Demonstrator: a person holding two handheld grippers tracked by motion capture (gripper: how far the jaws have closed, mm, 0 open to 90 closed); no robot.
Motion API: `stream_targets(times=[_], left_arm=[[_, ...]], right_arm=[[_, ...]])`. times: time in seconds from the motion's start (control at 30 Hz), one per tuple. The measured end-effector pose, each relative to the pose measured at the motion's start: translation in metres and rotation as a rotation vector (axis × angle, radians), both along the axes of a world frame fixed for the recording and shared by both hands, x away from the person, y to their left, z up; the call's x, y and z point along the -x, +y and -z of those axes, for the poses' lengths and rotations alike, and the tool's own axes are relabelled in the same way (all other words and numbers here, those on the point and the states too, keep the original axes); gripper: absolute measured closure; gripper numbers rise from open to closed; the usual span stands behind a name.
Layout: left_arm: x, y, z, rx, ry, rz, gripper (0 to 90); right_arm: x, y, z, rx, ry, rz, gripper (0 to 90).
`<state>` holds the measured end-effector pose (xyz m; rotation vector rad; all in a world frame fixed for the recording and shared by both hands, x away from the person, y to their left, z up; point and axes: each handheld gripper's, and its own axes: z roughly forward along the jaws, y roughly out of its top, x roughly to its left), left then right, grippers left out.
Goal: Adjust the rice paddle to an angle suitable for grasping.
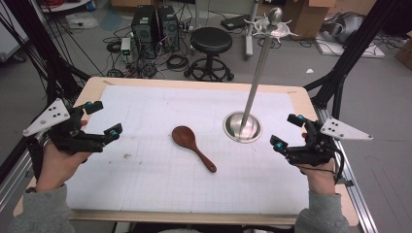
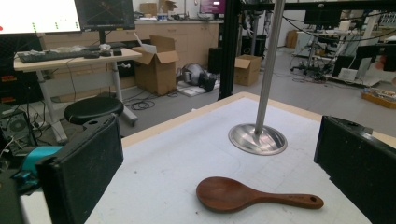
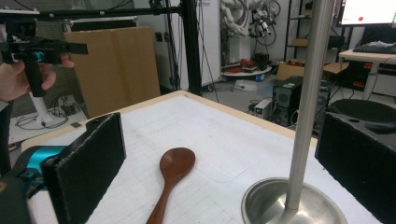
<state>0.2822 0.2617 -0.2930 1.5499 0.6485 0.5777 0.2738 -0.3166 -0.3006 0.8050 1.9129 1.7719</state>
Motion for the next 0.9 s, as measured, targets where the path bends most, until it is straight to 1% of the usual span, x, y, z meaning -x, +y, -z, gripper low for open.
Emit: stream_targets(times=[0.03, 0.3, 0.33, 0.37, 0.4, 0.43, 0.47, 0.5, 0.53, 0.57, 0.6, 0.63, 0.67, 0.73, 0.77, 0.8, 0.9], left_arm=[[0.0, 0.0, 0.0, -0.005, 0.002, -0.002, 1.7], [0.0, 0.001, 0.002, -0.004, 0.007, -0.003, 1.7], [0.0, 0.001, 0.002, -0.002, 0.009, -0.005, 1.7], [0.0, 0.001, 0.003, -0.008, 0.01, -0.002, 1.7], [0.0, 0.001, 0.003, -0.009, 0.013, -0.002, 1.7], [0.0, 0.001, 0.004, -0.01, 0.014, -0.002, 1.7], [0.0, 0.001, 0.004, -0.013, 0.015, -0.003, 1.7], [0.0, 0.001, 0.004, -0.013, 0.016, -0.003, 1.7], [0.0, 0.001, 0.005, -0.013, 0.018, -0.005, 1.7], [0.0, 0.001, 0.005, -0.017, 0.02, -0.005, 1.7], [0.0, 0.001, 0.006, -0.019, 0.022, -0.007, 1.7], [0.001, 0.001, 0.006, -0.019, 0.023, -0.009, 1.7], [0.001, 0.002, 0.006, -0.019, 0.024, -0.011, 1.7], [0.001, 0.003, 0.007, -0.02, 0.025, -0.014, 1.7], [0.002, 0.003, 0.007, -0.019, 0.025, -0.015, 1.7], [0.002, 0.003, 0.007, -0.021, 0.025, -0.015, 1.7], [0.003, 0.004, 0.008, -0.022, 0.028, -0.017, 1.7]], right_arm=[[0.0, 0.0, 0.0, 0.0, 0.0, 0.0, 0.4], [-0.005, 0.014, 0.004, 0.025, 0.016, -0.022, 0.5], [-0.006, 0.016, 0.006, 0.029, 0.019, -0.039, 6.8], [-0.006, 0.016, 0.006, 0.029, 0.019, -0.039, 6.8], [-0.007, 0.019, 0.007, 0.039, 0.017, -0.044, 10.3], [-0.007, 0.019, 0.007, 0.039, 0.017, -0.044, 10.3], [-0.007, 0.021, 0.007, 0.045, 0.02, -0.048, 15.3], [-0.008, 0.024, 0.008, 0.055, 0.021, -0.056, 18.2], [-0.008, 0.024, 0.008, 0.055, 0.021, -0.056, 18.2], [-0.008, 0.025, 0.009, 0.06, 0.022, -0.058, 20.8], [-0.009, 0.028, 0.01, 0.076, 0.023, -0.061, 27.2], [-0.009, 0.028, 0.01, 0.076, 0.023, -0.061, 27.2], [-0.009, 0.029, 0.01, 0.078, 0.021, -0.06, 29.8], [-0.008, 0.032, 0.012, 0.079, 0.019, -0.043, 37.4], [-0.008, 0.033, 0.014, 0.074, 0.011, -0.041, 43.2], [-0.009, 0.034, 0.015, 0.073, 0.01, -0.043, 45.8], [-0.011, 0.039, 0.018, 0.085, 0.026, -0.052, 56.1]])
